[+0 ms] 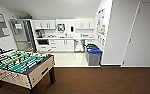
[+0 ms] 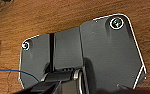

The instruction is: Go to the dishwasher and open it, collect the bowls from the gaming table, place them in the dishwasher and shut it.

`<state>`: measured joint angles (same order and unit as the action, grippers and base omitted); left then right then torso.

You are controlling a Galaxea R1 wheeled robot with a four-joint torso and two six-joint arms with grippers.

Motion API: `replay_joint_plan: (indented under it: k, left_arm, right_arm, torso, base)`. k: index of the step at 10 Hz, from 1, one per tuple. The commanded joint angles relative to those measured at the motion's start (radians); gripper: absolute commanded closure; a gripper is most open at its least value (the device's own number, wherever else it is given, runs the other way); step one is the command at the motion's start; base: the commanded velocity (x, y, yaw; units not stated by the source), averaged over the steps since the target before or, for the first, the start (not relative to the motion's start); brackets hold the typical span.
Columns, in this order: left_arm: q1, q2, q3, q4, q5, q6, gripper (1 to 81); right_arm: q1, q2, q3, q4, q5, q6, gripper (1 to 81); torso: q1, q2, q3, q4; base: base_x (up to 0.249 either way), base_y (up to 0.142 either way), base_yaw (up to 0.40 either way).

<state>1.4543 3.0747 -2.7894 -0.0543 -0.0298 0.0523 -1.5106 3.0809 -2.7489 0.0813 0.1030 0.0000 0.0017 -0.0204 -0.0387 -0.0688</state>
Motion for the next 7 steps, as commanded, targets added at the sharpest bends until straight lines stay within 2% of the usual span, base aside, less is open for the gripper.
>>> replay_joint_plan:
  k: [1, 4, 7]
  left_arm:
    - [-0.051, 0.0, 0.002, 0.014, 0.051, 0.006, 1.0]
    - [-0.05, -0.002, 0.002, 0.014, 0.051, 0.006, 1.0]
    - [-0.048, 0.0, 0.002, 0.014, 0.05, 0.006, 1.0]
  right_arm:
    - [0.049, 0.006, 0.006, 0.005, -0.054, -0.005, 1.0]
    - [0.049, 0.006, 0.006, 0.006, -0.054, -0.005, 1.0]
    - [0.049, 0.014, 0.013, 0.011, -0.055, -0.005, 1.0]
  torso:
    - [0.0, 0.0, 0.0, 0.0]
    - [-0.002, -0.001, 0.0, 0.0]
    - [-0.001, 0.0, 0.0, 0.0]
  base:
    - [0.062, 0.0, 0.0]
    - [0.099, 0.0, 0.0]
    - [0.152, 0.0, 0.0]
